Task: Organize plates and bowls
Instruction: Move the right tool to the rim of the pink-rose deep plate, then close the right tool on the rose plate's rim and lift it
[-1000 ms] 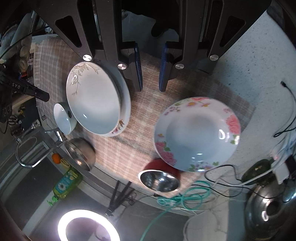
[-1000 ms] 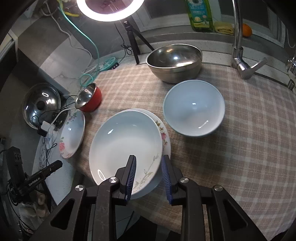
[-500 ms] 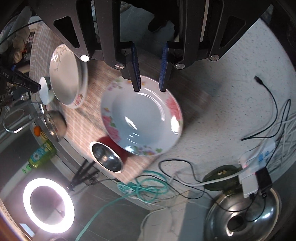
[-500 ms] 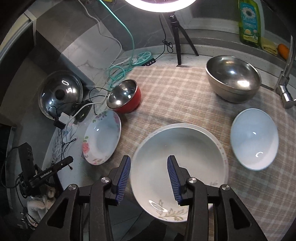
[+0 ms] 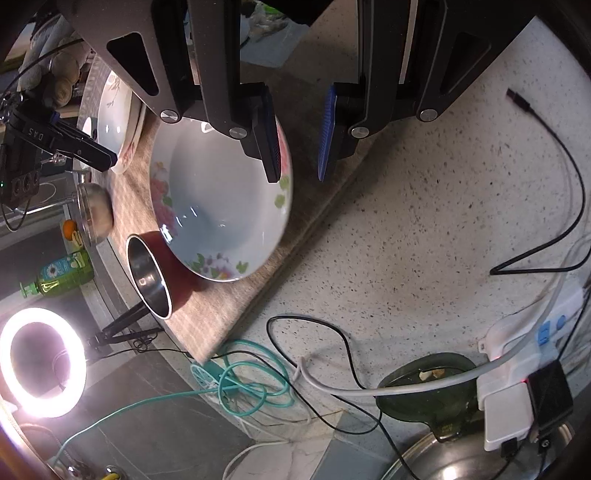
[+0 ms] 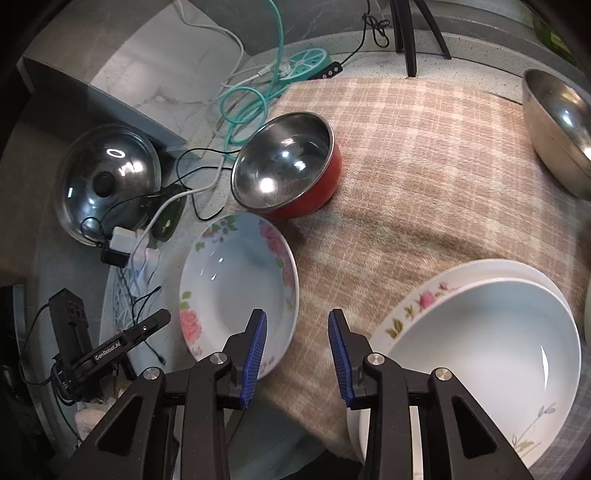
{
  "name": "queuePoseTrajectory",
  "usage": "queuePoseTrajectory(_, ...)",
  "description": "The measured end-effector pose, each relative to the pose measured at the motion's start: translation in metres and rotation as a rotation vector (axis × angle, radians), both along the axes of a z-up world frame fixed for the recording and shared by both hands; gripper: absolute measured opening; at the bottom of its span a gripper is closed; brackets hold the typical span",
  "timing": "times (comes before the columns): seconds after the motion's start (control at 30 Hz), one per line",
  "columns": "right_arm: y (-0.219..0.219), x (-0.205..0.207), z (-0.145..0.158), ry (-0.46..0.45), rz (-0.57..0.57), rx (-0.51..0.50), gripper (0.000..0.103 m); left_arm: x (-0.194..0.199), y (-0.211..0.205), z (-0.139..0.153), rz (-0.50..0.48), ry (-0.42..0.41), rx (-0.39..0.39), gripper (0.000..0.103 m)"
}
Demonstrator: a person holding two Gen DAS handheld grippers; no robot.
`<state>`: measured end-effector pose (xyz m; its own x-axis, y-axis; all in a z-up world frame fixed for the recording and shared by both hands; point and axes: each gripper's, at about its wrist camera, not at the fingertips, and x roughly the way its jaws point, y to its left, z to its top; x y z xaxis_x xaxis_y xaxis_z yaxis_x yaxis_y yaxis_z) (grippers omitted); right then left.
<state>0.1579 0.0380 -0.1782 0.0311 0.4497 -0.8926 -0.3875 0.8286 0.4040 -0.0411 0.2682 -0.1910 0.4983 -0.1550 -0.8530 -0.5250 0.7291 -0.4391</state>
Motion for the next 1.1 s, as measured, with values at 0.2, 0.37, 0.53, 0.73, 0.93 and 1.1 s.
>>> queuePoseTrajectory(0.2, 0.021, 0.008, -0.02, 0.029, 0.017, -0.043, 0.025, 0.01, 0.011, -0.011, -0.014, 0.004, -0.036, 0.019)
queuePoseTrajectory(0.37, 0.032, 0.012, -0.031, 0.046, 0.022, -0.061, 0.02, 0.017, 0.011, -0.015, -0.037, 0.009, -0.043, 0.018)
queuePoseTrajectory(0.53, 0.035, 0.015, -0.037, 0.065, 0.026, -0.066, 0.012, 0.022, 0.008, -0.014, -0.058, 0.007, -0.023, 0.012)
queuePoseTrajectory(0.73, 0.034, 0.018, -0.041, 0.086, 0.023, -0.061, 0.008, 0.029, 0.002, -0.017, -0.08, 0.018, -0.014, 0.009)
queuePoseTrajectory(0.93, 0.035, 0.014, -0.04, 0.062, 0.033, -0.067, 0.007, 0.03, 0.0, -0.016, -0.074, 0.016, 0.006, 0.009)
queuePoseTrajectory(1.1, 0.036, 0.01, -0.038, 0.05, 0.042, -0.077, 0.007, 0.028, -0.004, -0.014, -0.069, 0.019, 0.012, 0.009)
